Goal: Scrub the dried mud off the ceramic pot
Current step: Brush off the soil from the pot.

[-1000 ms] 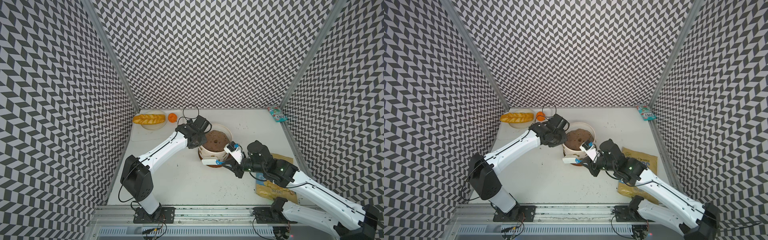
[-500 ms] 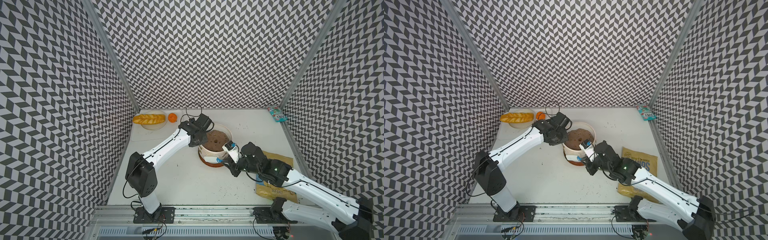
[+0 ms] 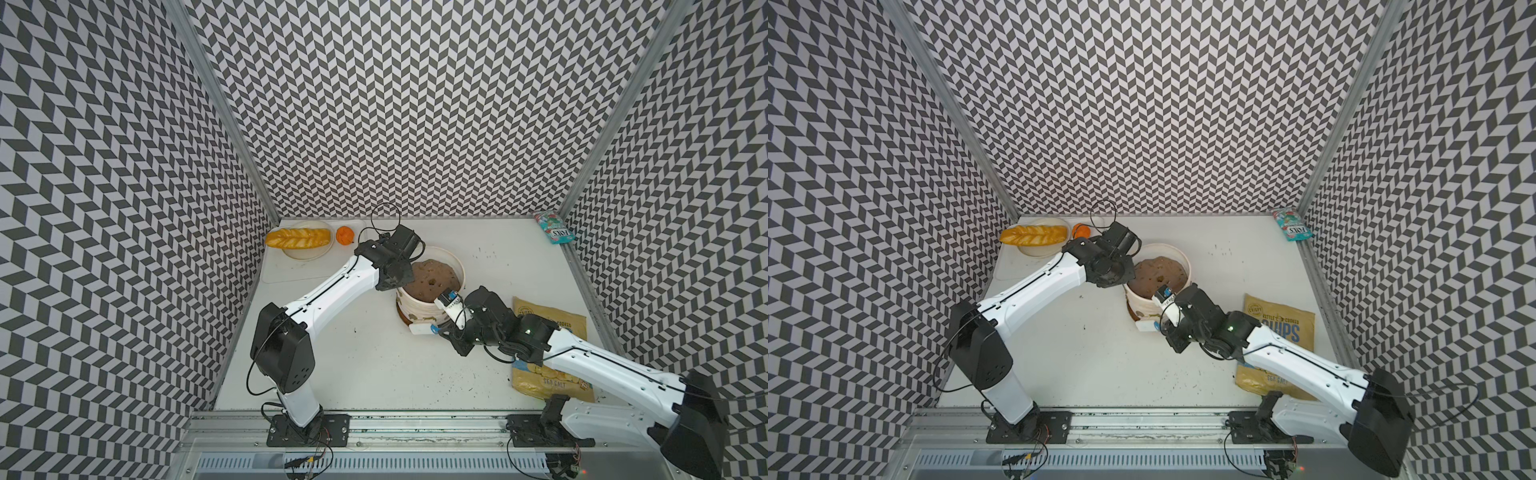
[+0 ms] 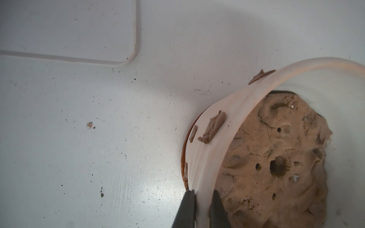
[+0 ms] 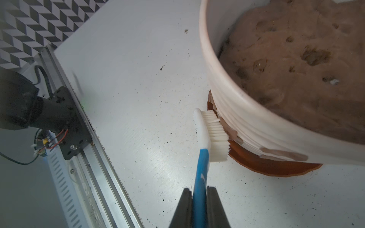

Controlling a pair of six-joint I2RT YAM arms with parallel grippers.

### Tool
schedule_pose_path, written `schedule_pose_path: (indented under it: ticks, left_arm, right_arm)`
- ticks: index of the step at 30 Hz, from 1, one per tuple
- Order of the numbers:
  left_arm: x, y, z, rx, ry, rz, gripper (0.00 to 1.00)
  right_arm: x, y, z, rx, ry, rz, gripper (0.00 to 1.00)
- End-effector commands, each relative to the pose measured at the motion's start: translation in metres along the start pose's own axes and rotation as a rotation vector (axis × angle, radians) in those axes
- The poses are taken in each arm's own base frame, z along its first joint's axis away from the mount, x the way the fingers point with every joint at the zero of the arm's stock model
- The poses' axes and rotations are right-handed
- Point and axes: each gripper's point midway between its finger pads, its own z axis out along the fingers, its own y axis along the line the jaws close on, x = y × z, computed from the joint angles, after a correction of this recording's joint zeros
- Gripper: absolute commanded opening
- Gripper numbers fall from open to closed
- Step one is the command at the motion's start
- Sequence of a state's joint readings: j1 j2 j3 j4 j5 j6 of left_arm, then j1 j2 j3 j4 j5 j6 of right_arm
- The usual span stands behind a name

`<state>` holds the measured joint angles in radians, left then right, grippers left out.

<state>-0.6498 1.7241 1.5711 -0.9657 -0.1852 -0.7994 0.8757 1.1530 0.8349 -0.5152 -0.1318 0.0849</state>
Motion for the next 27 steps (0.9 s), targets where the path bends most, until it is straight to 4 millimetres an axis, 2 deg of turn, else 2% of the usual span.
schedule_pose_path:
  ticks: [1, 5, 15, 17, 20, 27]
  left_arm:
    - [-0.010, 0.004, 0.008, -0.003, -0.016, -0.012, 0.00]
    - [-0.008, 0.002, 0.008, 0.007, -0.008, -0.020, 0.00]
    - [-0.007, 0.000, 0.011, 0.019, 0.001, -0.027, 0.00]
    - [-0.008, -0.001, 0.010, 0.023, -0.003, -0.025, 0.00]
    - [-0.009, 0.000, 0.010, 0.018, -0.007, -0.019, 0.00]
    - [-0.010, 0.002, 0.011, 0.021, -0.009, -0.017, 0.00]
  right_arm:
    - [-0.022, 0.028, -0.018, -0.097, -0.087, -0.081, 0.00]
    - [-0.040, 0.031, -0.032, -0.064, -0.180, -0.048, 0.00]
    - [-0.069, 0.026, -0.033, 0.203, -0.380, 0.050, 0.00]
    - [-0.067, 0.025, -0.027, 0.230, -0.375, 0.051, 0.00]
    - [-0.052, 0.016, -0.012, 0.305, -0.299, 0.048, 0.00]
    - [-0.024, -0.005, 0.002, 0.426, -0.202, 0.073, 0.00]
